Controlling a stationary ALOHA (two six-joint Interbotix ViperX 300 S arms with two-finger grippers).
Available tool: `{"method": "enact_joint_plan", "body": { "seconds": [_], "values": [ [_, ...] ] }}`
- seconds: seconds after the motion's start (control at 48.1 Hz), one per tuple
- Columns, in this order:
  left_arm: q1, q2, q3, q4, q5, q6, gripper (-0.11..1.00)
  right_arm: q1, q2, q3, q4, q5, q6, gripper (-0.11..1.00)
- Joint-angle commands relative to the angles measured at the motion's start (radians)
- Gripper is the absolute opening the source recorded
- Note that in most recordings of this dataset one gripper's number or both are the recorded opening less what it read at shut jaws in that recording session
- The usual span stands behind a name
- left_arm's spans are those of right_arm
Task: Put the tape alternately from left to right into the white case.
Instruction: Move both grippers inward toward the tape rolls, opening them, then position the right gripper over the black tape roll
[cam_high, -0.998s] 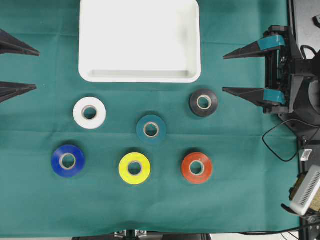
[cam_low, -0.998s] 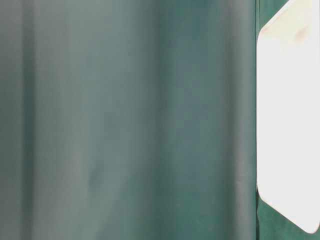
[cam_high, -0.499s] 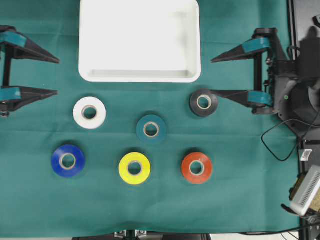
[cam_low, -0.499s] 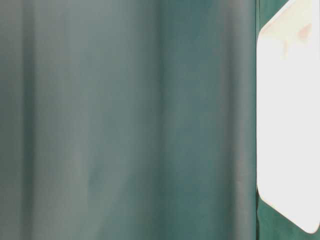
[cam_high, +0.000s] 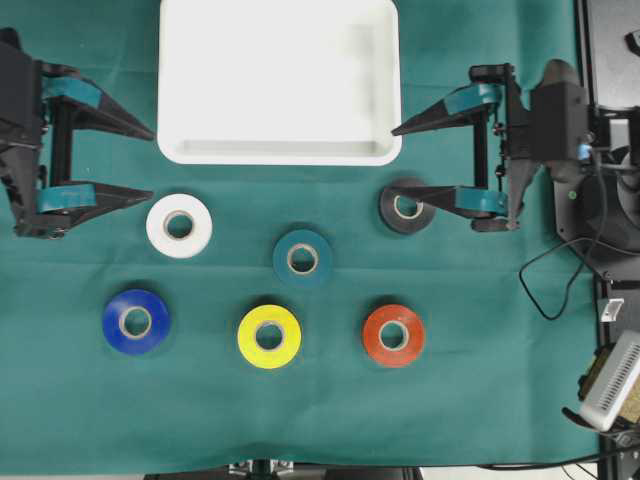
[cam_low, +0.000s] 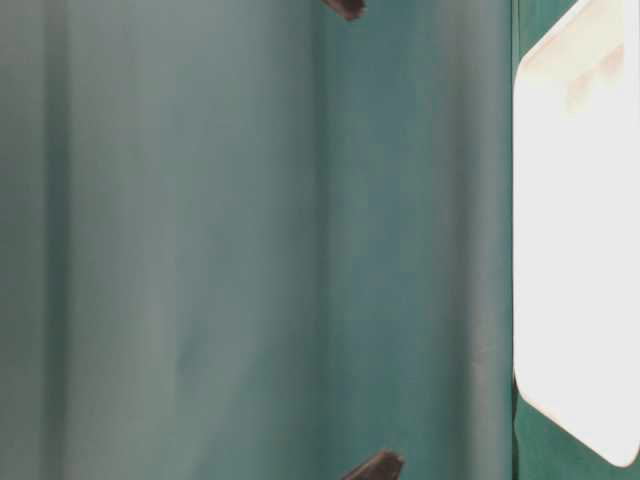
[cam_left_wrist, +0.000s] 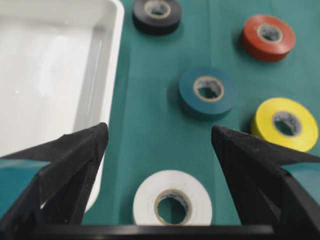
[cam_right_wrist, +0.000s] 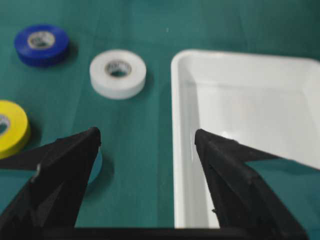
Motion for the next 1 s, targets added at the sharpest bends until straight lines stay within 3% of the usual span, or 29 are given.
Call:
{"method": "enact_joint_plan", "body": {
  "seconds": [0.0, 0.624, 0.977],
  "values": [
    [-0.002, 0.025, -0.046, -0.002, 0.017, 0.002, 0.59, -0.003, 0.018, -0.041, 0.002, 0.018, 0.011, 0.84],
    [-0.002, 0.132, -0.094, 0.000, 0.048, 0.009, 0.59, -0.003, 0.230, -0.150, -0.003, 0.098, 0.028, 0.84],
    [-0.002, 0.132, -0.092, 0.000, 0.077, 0.009, 0.59, -0.003, 0.268, -0.169, -0.003, 0.156, 0.028, 0.84]
  ]
}}
